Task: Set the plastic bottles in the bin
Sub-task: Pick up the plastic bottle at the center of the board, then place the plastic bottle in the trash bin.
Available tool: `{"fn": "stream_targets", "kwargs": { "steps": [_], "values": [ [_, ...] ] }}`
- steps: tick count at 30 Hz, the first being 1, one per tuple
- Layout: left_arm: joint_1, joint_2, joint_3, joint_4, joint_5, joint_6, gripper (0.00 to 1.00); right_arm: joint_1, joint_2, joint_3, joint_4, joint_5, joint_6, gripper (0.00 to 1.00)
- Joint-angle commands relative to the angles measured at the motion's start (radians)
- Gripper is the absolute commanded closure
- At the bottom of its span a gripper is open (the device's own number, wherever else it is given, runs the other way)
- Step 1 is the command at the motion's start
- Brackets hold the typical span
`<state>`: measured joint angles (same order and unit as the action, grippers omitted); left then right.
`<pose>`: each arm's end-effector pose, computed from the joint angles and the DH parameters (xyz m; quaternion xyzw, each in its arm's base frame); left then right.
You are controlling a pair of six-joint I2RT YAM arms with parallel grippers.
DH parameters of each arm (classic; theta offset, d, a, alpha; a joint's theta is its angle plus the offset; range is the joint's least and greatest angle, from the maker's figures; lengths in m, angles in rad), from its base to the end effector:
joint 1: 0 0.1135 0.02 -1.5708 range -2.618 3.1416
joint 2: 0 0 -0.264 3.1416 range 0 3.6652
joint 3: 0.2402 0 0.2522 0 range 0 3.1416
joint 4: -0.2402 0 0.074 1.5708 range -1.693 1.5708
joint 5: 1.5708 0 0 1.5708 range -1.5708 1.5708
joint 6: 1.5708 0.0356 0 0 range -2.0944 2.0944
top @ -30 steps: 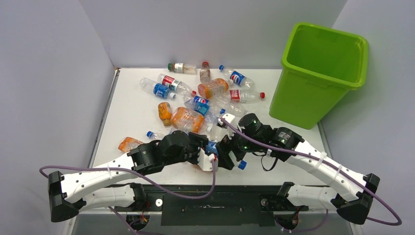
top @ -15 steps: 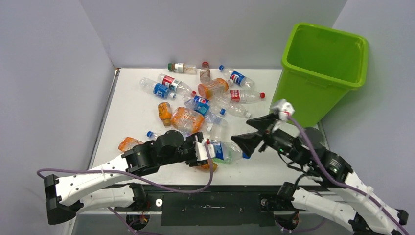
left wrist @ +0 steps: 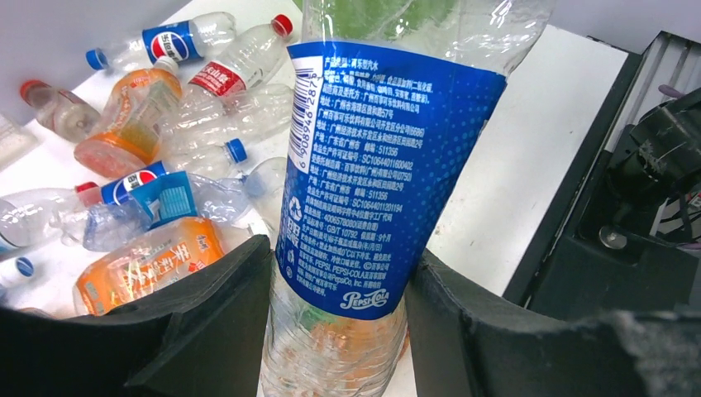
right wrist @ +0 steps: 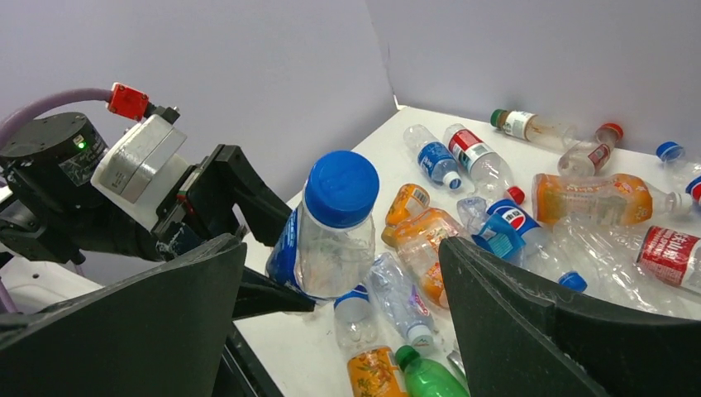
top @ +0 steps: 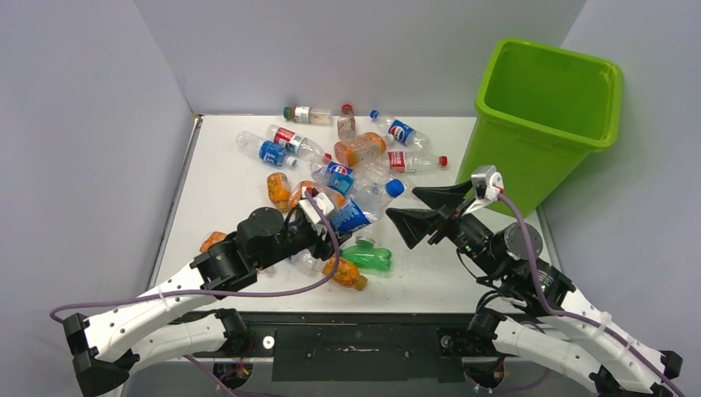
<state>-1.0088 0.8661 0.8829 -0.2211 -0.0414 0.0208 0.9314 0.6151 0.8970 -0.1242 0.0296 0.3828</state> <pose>0.1079 -0.1686 0.3565 0.3704 0.6813 -0.2851 0.5633 0.0791 0.1047 0.4088 -0.1650 0.6279 0.4569 0.6080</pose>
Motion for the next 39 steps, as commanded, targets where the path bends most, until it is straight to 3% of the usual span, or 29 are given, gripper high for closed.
{"fn": "stream_targets", "kwargs": {
  "steps": [1, 5, 7, 17, 19, 20, 23, 27, 32, 35, 39],
  "values": [
    [0.007, -0.001, -0.005, 0.091, 0.002, -0.079, 1.00, 0.006, 0.051, -0.004, 0.201, 0.016, 0.038, 0.10],
    [0.002, -0.020, -0.022, 0.103, -0.007, -0.073, 1.00, 0.006, 0.123, 0.003, 0.258, 0.035, 0.049, 0.08],
    [0.002, -0.031, -0.032, 0.111, -0.013, -0.071, 1.00, 0.006, 0.160, 0.017, 0.264, 0.051, 0.050, 0.00],
    [-0.003, -0.073, -0.061, 0.140, -0.039, -0.053, 1.00, 0.006, 0.245, 0.048, 0.274, 0.014, 0.060, 0.60],
    [-0.009, -0.080, -0.074, 0.156, -0.040, -0.043, 1.00, 0.006, 0.251, 0.057, 0.267, 0.002, 0.053, 0.81],
    [-0.011, -0.084, -0.080, 0.164, -0.040, -0.038, 0.87, 0.006, 0.254, 0.066, 0.256, 0.002, 0.056, 0.94],
    [-0.017, -0.102, -0.109, 0.202, -0.041, 0.003, 0.04, 0.006, 0.256, 0.102, 0.226, 0.005, 0.033, 0.95],
    [-0.027, -0.156, -0.150, 0.275, -0.107, 0.026, 0.04, 0.006, 0.273, 0.271, 0.101, 0.105, -0.074, 0.95],
    [-0.032, -0.241, -0.207, 0.354, -0.189, 0.074, 0.04, 0.006, 0.326, 0.512, 0.012, 0.368, -0.244, 0.95],
    [-0.031, -0.280, -0.243, 0.399, -0.234, 0.102, 0.04, 0.006, 0.339, 0.552, 0.153, 0.576, -0.340, 0.95],
    [-0.033, -0.299, -0.258, 0.417, -0.278, 0.128, 0.04, 0.005, 0.391, 0.528, 0.500, 0.885, -0.612, 0.95]
  ]
}}
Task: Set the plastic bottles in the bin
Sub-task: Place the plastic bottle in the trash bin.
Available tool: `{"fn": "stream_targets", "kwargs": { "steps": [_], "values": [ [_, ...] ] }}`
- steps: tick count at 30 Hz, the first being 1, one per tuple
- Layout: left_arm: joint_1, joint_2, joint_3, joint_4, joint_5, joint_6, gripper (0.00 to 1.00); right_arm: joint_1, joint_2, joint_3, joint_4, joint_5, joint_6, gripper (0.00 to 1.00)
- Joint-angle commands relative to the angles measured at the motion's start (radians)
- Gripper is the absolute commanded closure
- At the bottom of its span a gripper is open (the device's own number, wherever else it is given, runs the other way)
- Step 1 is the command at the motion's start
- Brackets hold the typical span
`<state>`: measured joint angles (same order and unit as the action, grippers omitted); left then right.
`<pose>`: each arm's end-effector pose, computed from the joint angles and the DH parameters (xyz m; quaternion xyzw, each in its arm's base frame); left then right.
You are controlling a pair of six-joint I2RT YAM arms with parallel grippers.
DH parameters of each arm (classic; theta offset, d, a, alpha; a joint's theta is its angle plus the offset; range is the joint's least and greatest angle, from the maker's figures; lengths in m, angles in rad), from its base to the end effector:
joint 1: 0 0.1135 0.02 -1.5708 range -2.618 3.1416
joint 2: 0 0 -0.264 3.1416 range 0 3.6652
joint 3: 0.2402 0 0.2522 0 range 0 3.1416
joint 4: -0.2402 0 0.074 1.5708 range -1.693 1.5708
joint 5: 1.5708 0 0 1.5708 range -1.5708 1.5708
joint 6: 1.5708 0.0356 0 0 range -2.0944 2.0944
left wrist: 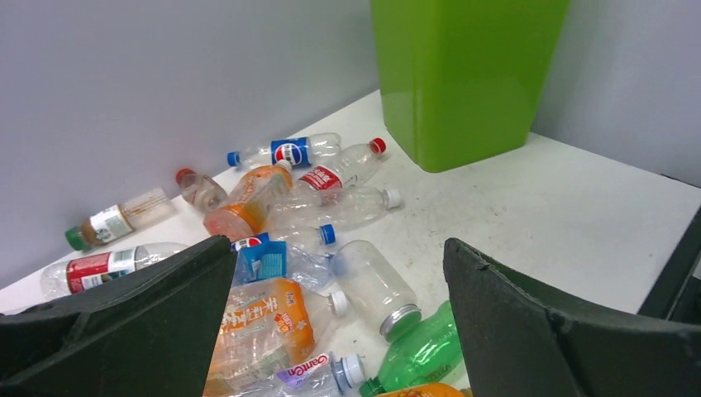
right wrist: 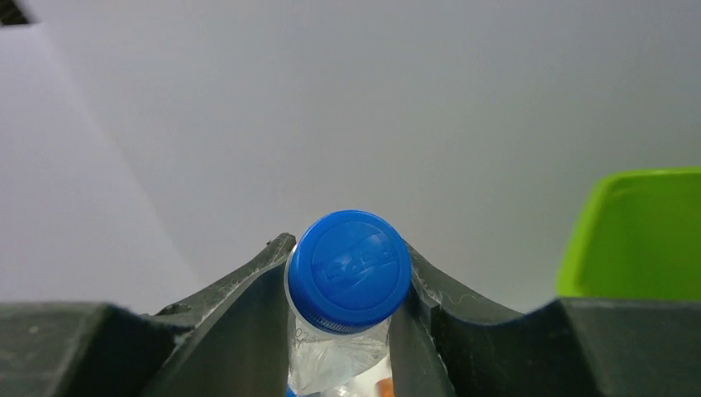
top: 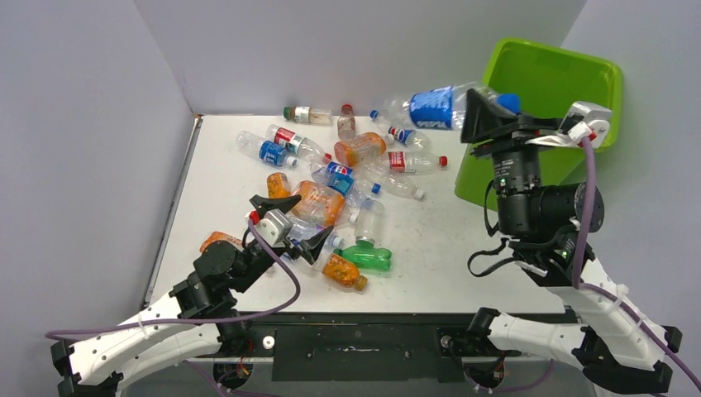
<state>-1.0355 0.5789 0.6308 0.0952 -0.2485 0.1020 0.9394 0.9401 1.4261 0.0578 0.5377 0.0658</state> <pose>0.0830 -0.1227 0.3465 0.2700 0.5967 -0.2658 0.7074 0.0988 0.1042 0.5483 0.0093 0.5270 0.2902 0.7987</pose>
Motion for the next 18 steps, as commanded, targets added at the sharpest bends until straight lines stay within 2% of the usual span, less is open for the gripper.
{"fn": "stream_targets", "kwargs": {
  "steps": [1, 4, 6, 11, 15, 18],
  "values": [
    [-0.007, -0.013, -0.008, 0.101, -0.074, 0.057, 0.04, -0.004, 0.098, 0.007, 0.403, 0.435, -0.379, 0.95],
    [-0.008, -0.019, -0.011, 0.101, -0.085, 0.072, 0.04, -0.044, 0.225, 0.027, 0.773, 0.559, -0.716, 0.95],
    [-0.009, -0.018, -0.012, 0.105, -0.106, 0.074, 0.04, -0.113, 0.295, 0.078, 0.866, 0.591, -0.774, 0.95],
    [-0.018, -0.020, -0.011, 0.104, -0.182, 0.097, 0.04, -0.366, 0.379, 0.162, 0.777, 0.636, -0.588, 0.95],
    [-0.028, -0.048, -0.035, 0.136, -0.208, 0.122, 0.04, -0.485, 0.375, 0.167, 0.633, 0.587, -0.338, 0.95],
    [-0.038, -0.055, -0.040, 0.138, -0.213, 0.129, 0.04, -0.537, 0.381, 0.177, 0.581, 0.549, -0.253, 0.95]
  ]
}}
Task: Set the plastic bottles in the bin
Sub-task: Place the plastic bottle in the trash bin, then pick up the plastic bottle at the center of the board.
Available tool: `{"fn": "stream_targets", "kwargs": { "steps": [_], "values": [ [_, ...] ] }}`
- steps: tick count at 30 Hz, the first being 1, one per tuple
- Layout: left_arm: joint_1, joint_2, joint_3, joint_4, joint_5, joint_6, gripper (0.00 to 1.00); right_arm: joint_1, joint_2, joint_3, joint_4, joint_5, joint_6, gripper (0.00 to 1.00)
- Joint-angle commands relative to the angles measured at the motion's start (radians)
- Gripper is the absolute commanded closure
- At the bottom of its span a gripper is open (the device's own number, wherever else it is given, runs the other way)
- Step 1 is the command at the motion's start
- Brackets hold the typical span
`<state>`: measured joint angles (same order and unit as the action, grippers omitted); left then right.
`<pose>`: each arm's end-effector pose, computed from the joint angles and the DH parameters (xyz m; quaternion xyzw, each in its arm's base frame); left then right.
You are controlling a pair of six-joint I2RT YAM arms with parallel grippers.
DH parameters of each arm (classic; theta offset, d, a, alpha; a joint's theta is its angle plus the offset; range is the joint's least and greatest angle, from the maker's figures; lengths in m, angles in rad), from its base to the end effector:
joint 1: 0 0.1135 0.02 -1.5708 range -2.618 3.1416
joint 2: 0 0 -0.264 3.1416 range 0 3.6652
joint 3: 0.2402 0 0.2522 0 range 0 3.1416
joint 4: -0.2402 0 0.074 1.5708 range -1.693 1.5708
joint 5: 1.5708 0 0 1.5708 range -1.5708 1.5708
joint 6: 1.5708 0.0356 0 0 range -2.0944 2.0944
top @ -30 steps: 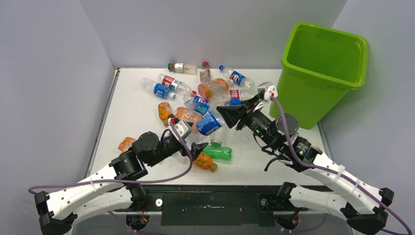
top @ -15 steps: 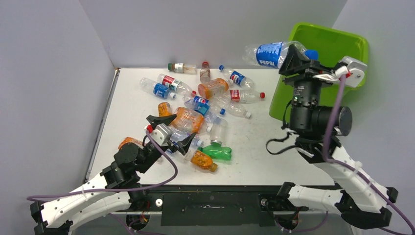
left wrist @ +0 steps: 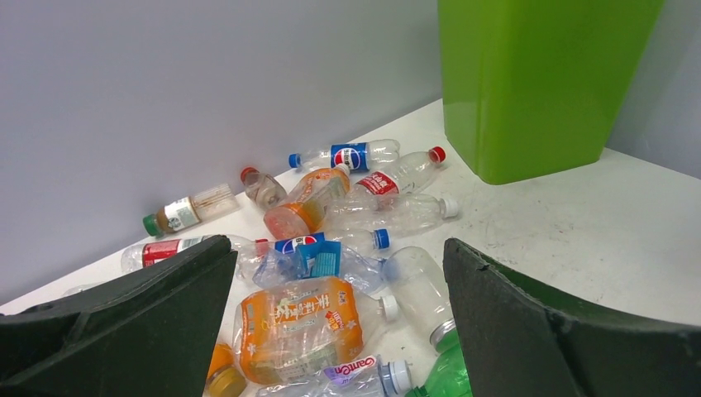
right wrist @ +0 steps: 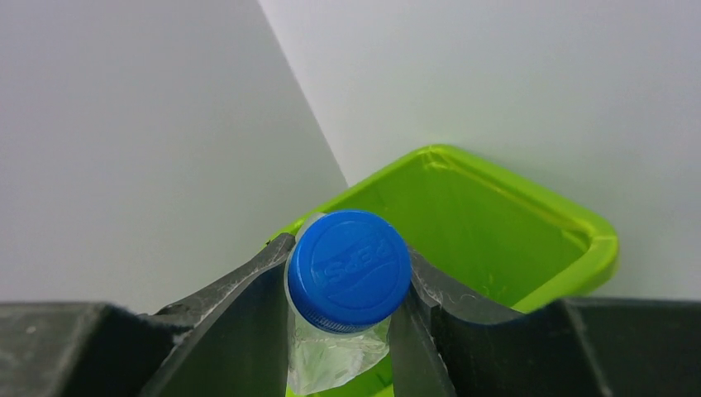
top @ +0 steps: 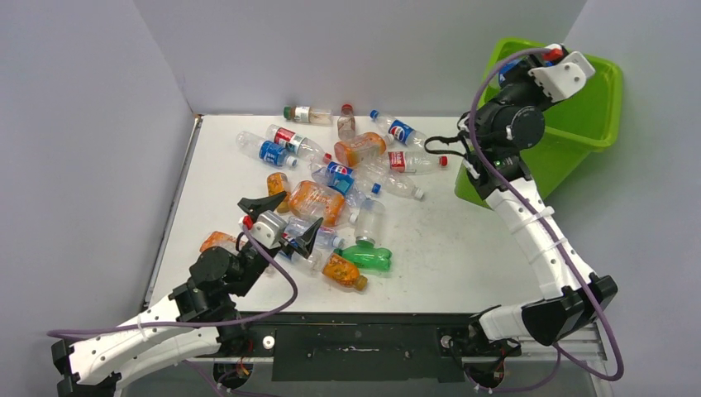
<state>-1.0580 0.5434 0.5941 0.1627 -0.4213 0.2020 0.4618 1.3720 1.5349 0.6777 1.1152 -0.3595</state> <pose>0.0812 -0.1146 0.3449 0.2302 0.5919 -0.1965 0.7470 0.2467 0.0871 0.5380 0.3322 0.4751 -0.1482 0.8012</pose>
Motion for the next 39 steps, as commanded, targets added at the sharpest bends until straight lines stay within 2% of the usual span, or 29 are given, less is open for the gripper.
{"fn": "stream_targets", "kwargs": {
  "steps": [1, 4, 9, 10, 11, 14, 16, 20, 24, 27, 29, 33, 39],
  "values": [
    [-0.018, -0.019, -0.002, 0.069, -0.041, 0.030, 0.04, -0.072, -0.041, 0.078, -0.052, -0.030, 0.181, 0.95],
    [-0.022, -0.014, 0.000, 0.064, -0.033, 0.032, 0.04, -0.120, -0.028, 0.083, -0.096, -0.032, 0.214, 0.95],
    [-0.022, 0.003, 0.007, 0.055, -0.029, 0.033, 0.04, -0.216, 0.014, 0.108, -0.296, -0.042, 0.330, 0.94],
    [-0.022, 0.006, 0.008, 0.053, -0.029, 0.034, 0.04, -0.231, 0.016, 0.111, -0.353, -0.059, 0.374, 0.86],
    [-0.022, 0.011, 0.009, 0.050, -0.030, 0.034, 0.04, -0.245, 0.016, 0.114, -0.403, -0.089, 0.418, 0.73],
    [-0.023, 0.021, 0.012, 0.042, -0.030, 0.039, 0.04, -0.259, 0.011, 0.122, -0.506, -0.185, 0.468, 0.26],
    [-0.025, 0.028, 0.012, 0.041, -0.032, 0.040, 0.04, -0.259, 0.013, 0.158, -0.562, -0.232, 0.489, 0.10],
    [-0.025, 0.038, 0.013, 0.040, -0.036, 0.042, 0.04, -0.217, 0.006, 0.239, -0.663, -0.303, 0.529, 0.03],
    [-0.026, 0.054, 0.023, 0.026, -0.044, 0.033, 0.04, -0.069, -0.052, 0.241, -0.689, -0.362, 0.488, 0.01],
    [-0.025, 0.075, 0.038, 0.008, -0.056, 0.021, 0.04, -0.014, -0.121, 0.200, -0.784, -0.544, 0.571, 0.00],
    [-0.025, 0.088, 0.049, -0.011, -0.061, 0.013, 0.04, -0.002, -0.166, 0.139, -0.823, -0.737, 0.635, 0.00],
    [-0.026, 0.105, 0.061, -0.036, -0.065, 0.012, 0.04, 0.017, -0.259, -0.056, -0.862, -1.013, 0.739, 0.00],
    [-0.051, 0.143, 0.101, -0.118, -0.034, 0.030, 0.04, 0.033, -0.441, -0.494, -0.799, -1.258, 0.854, 0.00]
  ]
}}
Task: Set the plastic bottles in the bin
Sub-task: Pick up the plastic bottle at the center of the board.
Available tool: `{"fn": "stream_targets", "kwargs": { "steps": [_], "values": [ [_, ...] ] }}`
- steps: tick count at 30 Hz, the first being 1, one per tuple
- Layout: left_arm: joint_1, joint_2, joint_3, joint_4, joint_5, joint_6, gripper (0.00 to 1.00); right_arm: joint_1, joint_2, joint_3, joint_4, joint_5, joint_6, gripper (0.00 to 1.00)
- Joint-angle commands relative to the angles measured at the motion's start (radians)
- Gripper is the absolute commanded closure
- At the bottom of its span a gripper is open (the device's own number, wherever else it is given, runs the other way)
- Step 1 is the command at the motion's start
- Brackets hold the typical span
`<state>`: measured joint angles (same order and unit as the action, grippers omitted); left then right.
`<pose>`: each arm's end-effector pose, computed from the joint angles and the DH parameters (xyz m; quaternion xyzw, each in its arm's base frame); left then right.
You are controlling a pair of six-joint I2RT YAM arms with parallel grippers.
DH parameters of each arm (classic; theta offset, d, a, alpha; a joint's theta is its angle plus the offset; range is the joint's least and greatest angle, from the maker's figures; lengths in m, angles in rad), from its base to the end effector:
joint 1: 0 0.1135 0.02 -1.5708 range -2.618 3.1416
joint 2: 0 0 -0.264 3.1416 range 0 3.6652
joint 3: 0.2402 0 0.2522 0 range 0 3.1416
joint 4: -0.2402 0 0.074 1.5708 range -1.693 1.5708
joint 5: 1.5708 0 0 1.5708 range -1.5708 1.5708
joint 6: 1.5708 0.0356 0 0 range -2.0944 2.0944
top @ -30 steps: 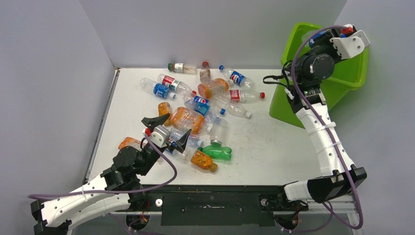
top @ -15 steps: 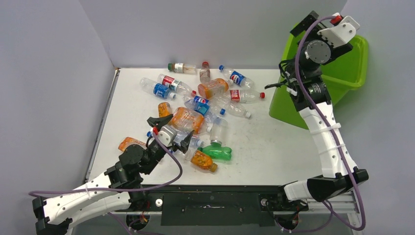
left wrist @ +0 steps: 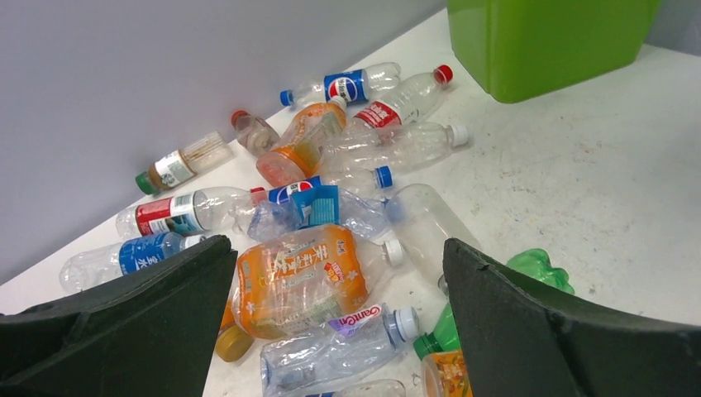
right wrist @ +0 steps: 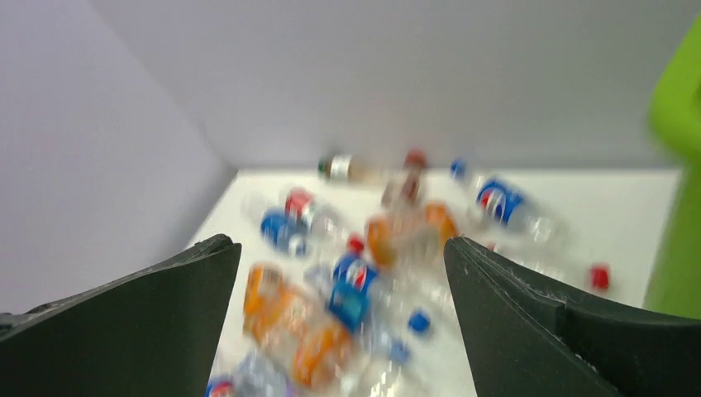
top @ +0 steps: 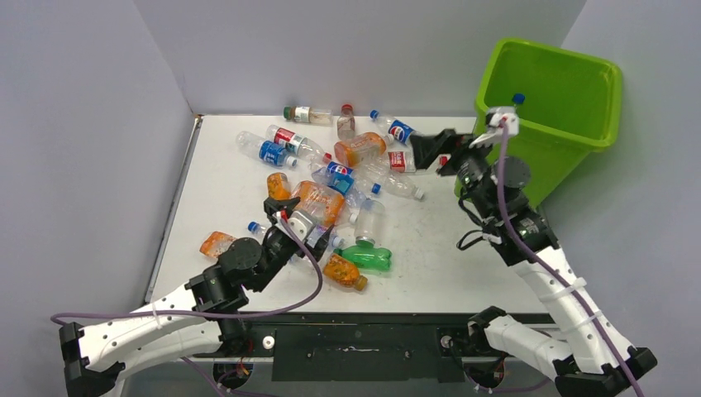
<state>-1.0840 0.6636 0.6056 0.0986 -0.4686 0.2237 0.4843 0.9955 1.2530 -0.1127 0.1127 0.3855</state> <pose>0.0917 -0.1390 0.3261 0.2768 0.6366 -0.1464 0.7047 0.1843 0.0925 0.4712 0.0103 0.6544 0.2848 0.7004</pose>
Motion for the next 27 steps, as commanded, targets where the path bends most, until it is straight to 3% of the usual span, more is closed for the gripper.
{"fn": "stream_targets", "kwargs": {
  "steps": [1, 7, 10, 14, 22, 24, 27],
  "values": [
    [-0.034, 0.038, 0.111, -0.086, 0.025, 0.006, 0.04, 0.012, -0.084, -0.275, 0.000, -0.285, 0.116, 0.01],
    [-0.051, 0.149, 0.311, -0.428, 0.168, -0.070, 0.04, 0.037, -0.152, -0.568, 0.036, -0.460, 0.154, 0.04],
    [-0.053, 0.163, 0.311, -0.553, 0.282, -0.074, 0.04, 0.062, -0.185, -0.706, 0.073, -0.475, 0.187, 0.04],
    [-0.053, 0.181, 0.227, -0.507, 0.309, -0.087, 0.04, 0.083, -0.190, -0.798, 0.104, -0.485, 0.202, 0.04],
    [-0.051, 0.216, 0.188, -0.429, 0.354, -0.080, 0.04, 0.129, -0.041, -0.885, 0.283, -0.499, 0.232, 0.00],
    [-0.052, 0.203, 0.170, -0.418, 0.396, -0.077, 0.04, 0.153, -0.009, -0.865, 0.287, -0.437, 0.199, 0.08],
    [-0.054, 0.203, 0.161, -0.419, 0.430, -0.073, 0.04, 0.202, 0.049, -0.804, 0.268, -0.344, 0.126, 0.10]
  ]
}}
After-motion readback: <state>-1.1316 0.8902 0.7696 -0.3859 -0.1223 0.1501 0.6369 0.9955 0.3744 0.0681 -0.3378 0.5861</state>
